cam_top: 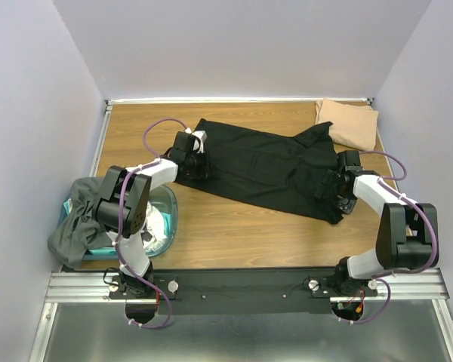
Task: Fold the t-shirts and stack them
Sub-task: Fold the tshirt
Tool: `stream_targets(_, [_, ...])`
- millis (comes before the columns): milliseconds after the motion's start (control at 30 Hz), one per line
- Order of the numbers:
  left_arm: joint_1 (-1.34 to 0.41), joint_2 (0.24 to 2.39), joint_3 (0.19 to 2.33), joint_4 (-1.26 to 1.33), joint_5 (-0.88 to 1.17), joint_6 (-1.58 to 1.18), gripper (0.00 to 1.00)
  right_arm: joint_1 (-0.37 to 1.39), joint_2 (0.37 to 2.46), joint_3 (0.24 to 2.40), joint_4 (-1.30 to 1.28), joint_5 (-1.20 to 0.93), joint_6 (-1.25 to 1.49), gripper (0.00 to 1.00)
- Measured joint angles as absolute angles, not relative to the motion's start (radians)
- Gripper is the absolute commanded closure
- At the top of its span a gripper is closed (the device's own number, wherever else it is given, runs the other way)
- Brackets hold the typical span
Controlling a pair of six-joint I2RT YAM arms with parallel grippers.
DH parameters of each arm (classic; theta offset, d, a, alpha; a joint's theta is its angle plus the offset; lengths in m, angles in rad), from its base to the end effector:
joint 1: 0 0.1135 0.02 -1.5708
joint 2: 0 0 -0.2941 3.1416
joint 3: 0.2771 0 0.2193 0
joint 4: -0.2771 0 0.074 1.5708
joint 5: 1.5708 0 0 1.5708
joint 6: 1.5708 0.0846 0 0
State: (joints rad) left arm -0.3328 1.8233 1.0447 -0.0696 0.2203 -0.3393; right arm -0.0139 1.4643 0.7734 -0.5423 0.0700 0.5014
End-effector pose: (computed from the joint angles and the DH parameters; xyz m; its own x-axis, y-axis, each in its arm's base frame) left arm 0.3619 -0.1447 0.1754 -0.8201 -0.0602 -0.5691 0.1935 0.9067 -0.3747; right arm 0.2419 -0.0093 0.1683 -0.8095 0.4908 -0.3222 0.4860 0.8681 0.1013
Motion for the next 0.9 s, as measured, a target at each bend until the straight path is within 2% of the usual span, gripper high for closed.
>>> stream_targets(167, [-0.333,1.792,1.002,-0.054,0.221,-0.34,0.47,-0.03,1.495,0.803,-0.586,0.117,0.549,0.0])
stream_targets(567, [-0.333,1.643,0.852,-0.1,0.255,-0.372,0.47,-0.118,1.488,0.844,-0.753,0.174,0.564,0.01])
stream_targets(700, [-0.333,1.616,0.883,-0.17,0.26,-0.375,0.46,-0.12,1.446,0.957,-0.81,0.169,0.525,0.03])
stream_targets(900, [-0.333,1.664,1.079,-0.191,0.275,-0.368,0.46,-0.119,1.443,1.099,-0.729,0.064,0.476,0.06])
